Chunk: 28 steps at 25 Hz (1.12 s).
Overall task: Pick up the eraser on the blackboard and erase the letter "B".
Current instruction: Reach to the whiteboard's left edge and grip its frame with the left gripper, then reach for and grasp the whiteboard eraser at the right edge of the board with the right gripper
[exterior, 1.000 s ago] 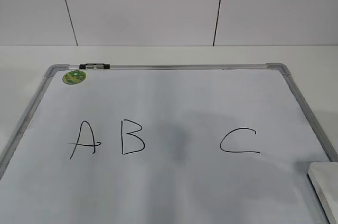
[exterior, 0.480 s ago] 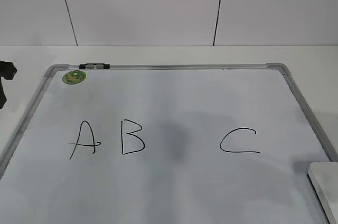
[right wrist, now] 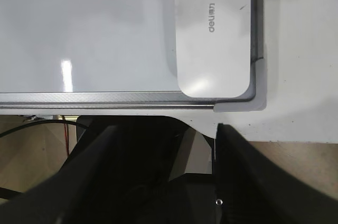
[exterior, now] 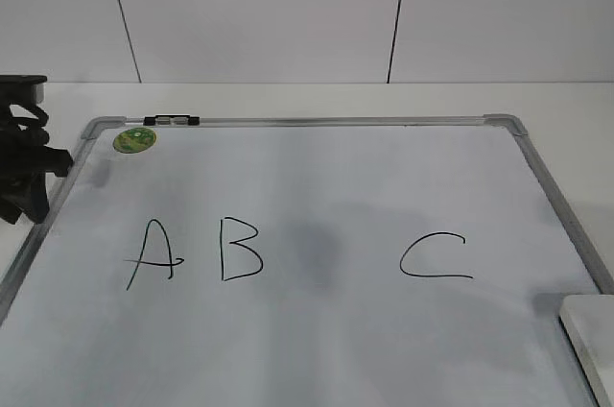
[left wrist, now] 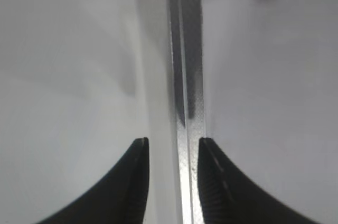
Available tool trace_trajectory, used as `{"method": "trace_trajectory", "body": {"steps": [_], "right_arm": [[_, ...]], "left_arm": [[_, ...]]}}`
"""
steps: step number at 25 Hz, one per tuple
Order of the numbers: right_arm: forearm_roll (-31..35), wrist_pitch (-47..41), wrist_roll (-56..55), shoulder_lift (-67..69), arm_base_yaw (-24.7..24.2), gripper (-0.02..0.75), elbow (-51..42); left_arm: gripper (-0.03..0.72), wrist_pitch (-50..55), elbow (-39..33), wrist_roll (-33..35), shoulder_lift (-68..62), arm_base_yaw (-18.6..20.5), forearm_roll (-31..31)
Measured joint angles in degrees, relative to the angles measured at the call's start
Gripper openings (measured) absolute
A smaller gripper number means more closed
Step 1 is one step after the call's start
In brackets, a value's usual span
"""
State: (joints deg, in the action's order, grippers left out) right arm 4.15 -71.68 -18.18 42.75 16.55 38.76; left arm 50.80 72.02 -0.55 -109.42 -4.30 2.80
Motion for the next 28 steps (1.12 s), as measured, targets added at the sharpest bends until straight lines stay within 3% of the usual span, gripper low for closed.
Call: {"method": "trace_trajectory", "body": {"steps": [11, 20, 28], "right_arm": [[0.0, 0.0, -0.04, 0.0, 0.0, 0.445, 0.0], [0.03, 0.0, -0.04, 0.0, 0.0, 0.445, 0.0], [-0.26, 0.0, -0.13, 0.0, 0.0, 0.445, 0.0]], "left_arm": [[0.23, -1.26, 0.69, 0.55, -3.2, 0.0, 0.0], [0.057, -1.18, 0.69, 0.14, -3.2, -0.1, 0.43], [0.037, -1.04, 0.69, -0.34, -3.2, -0.1, 0.85]]}}
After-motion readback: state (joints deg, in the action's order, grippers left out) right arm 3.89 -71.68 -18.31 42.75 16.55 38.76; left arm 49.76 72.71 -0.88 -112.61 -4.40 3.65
